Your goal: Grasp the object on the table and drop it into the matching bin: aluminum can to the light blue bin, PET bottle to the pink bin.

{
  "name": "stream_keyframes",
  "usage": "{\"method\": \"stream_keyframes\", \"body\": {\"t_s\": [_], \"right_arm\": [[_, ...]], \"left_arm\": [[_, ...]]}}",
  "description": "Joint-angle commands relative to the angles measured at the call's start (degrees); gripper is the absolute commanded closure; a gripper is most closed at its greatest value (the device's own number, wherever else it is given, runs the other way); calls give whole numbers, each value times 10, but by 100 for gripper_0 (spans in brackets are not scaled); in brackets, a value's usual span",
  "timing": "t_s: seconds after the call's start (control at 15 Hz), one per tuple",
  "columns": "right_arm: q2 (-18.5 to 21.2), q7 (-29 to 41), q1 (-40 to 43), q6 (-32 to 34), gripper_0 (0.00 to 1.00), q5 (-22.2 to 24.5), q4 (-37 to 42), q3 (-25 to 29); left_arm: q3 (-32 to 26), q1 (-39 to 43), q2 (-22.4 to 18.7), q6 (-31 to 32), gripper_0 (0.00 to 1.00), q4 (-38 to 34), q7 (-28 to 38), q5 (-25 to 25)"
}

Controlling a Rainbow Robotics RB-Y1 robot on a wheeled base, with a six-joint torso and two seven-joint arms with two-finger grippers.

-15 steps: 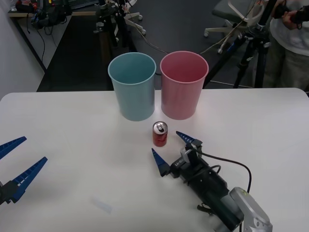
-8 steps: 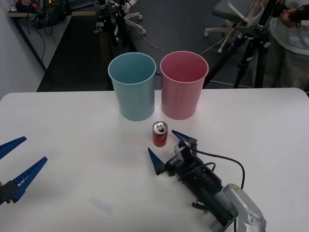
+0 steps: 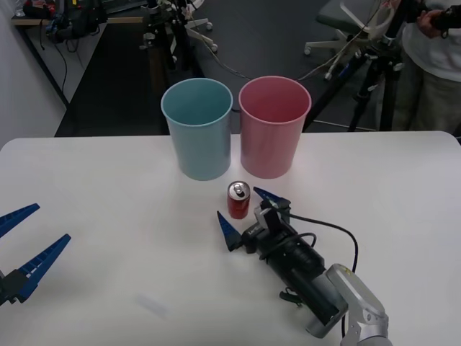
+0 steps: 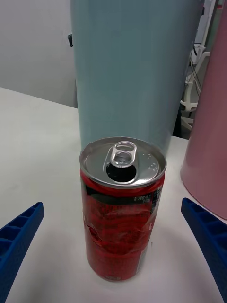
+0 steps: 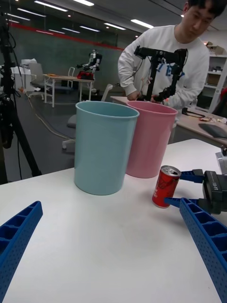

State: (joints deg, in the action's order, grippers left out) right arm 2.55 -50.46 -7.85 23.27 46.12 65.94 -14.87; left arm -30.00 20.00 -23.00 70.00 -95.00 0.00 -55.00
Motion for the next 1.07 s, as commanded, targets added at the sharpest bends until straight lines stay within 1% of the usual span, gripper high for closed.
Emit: {"method": "stream_keyframes", "body": {"t_s": [0.07, 0.53, 0.6, 0.8, 1.07], "right_arm": [[0, 0, -7, -18, 0, -4, 1, -4], [-15, 0, -21, -53, 0, -5, 0, -9], [-16, 0, -22, -53, 0, -5, 1, -9], [-23, -1, -45, -42, 0, -11, -36, -3], [-26, -3, -45, -41, 0, -9, -36, 2]], "left_arm": [[0, 0, 0, 0, 0, 0, 0, 0], [0, 0, 0, 0, 0, 0, 0, 0], [0, 0, 0, 0, 0, 0, 0, 0], [0, 0, 0, 0, 0, 0, 0, 0], [0, 0, 0, 0, 0, 0, 0, 0]]}}
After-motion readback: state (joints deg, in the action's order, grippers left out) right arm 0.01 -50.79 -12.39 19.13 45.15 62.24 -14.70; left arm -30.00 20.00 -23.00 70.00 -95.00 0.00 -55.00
